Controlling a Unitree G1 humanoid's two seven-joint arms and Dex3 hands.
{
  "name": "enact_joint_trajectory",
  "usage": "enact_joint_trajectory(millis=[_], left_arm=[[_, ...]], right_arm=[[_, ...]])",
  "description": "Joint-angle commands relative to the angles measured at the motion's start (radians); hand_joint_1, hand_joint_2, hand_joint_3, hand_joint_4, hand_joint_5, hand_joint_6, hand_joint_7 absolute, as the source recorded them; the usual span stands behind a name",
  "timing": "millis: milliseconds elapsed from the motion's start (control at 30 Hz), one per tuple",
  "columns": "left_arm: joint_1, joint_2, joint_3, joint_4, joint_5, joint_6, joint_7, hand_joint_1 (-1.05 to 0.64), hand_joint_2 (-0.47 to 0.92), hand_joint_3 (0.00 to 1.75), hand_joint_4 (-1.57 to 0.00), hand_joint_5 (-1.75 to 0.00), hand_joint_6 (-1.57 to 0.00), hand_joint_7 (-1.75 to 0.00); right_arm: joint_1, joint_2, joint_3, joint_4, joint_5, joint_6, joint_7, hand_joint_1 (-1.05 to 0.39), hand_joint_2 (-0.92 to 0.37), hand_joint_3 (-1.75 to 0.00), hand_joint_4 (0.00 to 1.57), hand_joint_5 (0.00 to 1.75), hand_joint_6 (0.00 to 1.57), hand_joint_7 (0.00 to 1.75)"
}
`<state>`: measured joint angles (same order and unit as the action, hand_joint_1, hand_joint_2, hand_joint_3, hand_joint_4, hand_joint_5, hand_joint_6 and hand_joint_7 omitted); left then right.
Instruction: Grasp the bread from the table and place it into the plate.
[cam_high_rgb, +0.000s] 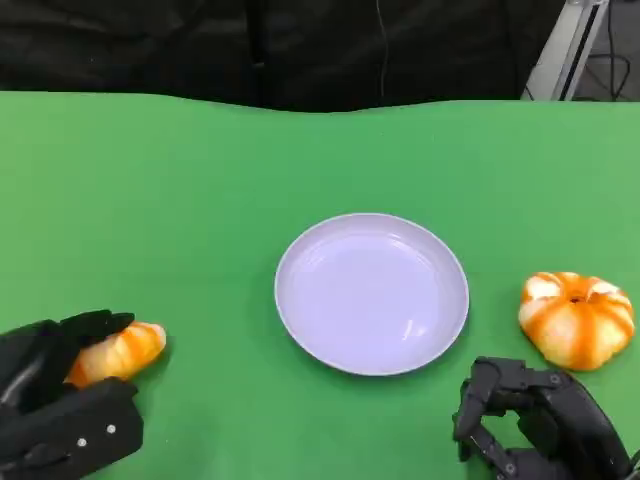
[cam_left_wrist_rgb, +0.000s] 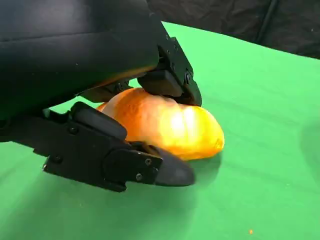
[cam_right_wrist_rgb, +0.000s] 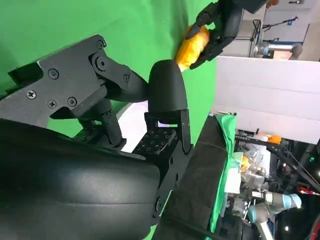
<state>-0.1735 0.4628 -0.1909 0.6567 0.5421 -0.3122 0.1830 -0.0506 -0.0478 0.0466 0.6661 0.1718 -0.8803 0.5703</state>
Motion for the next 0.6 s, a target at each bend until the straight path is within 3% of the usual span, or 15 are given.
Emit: enact_joint_trajectory(millis=[33,200,400,533,567,600], left_arm=[[0.022,0.022,-0.013,0.048,-0.017,0.016,-0.051,-0.29,0.81,0.00,-0.63,0.00,-0.69,0.00],[0.024,0.024,-0.015,0.041,-0.037,0.024,-0.075,-0.33,0.78,0.00,-0.61,0.00,-0.69,0.00],[0.032,0.021,-0.011,0.017,-0.052,0.060,-0.091,-0.23,0.79,0.00,-0.65,-0.01,-0.72,-0.01],[0.033,0.011,-0.017,-0.002,-0.018,0.114,-0.031,-0.18,0.81,0.01,-0.81,-0.09,-0.84,-0.04],[0.034,0.005,-0.018,-0.007,-0.008,0.130,-0.009,-0.15,0.82,0.01,-0.79,-0.32,-0.92,-0.05],[0.034,0.000,-0.019,-0.010,0.001,0.143,0.009,-0.14,0.83,0.00,-0.63,-0.74,-0.97,-0.07]], right_arm=[[0.007,-0.017,-0.006,-0.011,-0.004,0.011,-0.009,-0.12,-0.61,-0.97,0.82,1.58,0.81,1.35],[0.008,-0.018,-0.006,-0.017,-0.006,0.010,-0.013,-0.12,-0.61,-0.97,0.81,1.59,0.81,1.35],[0.010,-0.018,-0.005,-0.021,-0.001,0.017,-0.009,-0.12,-0.61,-0.97,0.80,1.61,0.81,1.35],[0.008,-0.018,-0.006,-0.018,0.004,0.017,-0.004,-0.11,-0.61,-0.97,0.81,1.60,0.81,1.34],[0.007,-0.018,-0.006,-0.017,0.004,0.017,-0.003,-0.11,-0.61,-0.97,0.81,1.60,0.81,1.34],[0.007,-0.018,-0.006,-0.018,0.004,0.018,-0.003,-0.11,-0.61,-0.97,0.81,1.61,0.81,1.34]])
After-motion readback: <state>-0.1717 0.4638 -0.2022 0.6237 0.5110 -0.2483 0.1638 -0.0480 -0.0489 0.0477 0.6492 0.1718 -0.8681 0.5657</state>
